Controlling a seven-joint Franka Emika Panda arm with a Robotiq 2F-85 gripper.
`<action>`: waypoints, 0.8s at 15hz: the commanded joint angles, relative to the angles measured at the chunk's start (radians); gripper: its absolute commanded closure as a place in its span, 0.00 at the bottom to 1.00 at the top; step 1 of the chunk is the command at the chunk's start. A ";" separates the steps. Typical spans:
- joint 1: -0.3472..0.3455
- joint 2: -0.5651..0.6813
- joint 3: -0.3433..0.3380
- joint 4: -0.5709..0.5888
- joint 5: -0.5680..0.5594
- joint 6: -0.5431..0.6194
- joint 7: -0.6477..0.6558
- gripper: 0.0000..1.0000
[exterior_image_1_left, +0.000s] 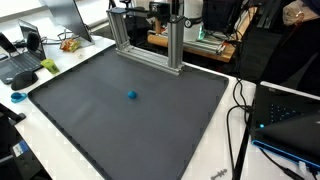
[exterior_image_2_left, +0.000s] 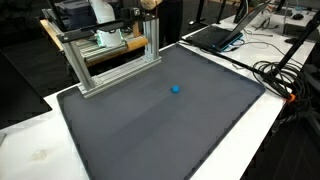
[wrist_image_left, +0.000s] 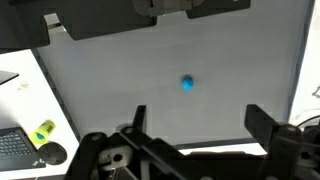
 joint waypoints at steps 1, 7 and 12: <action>0.016 -0.011 -0.007 -0.022 -0.008 -0.001 -0.030 0.00; 0.033 -0.076 -0.032 -0.154 -0.021 0.001 -0.169 0.00; 0.027 -0.140 -0.060 -0.267 -0.028 0.022 -0.218 0.00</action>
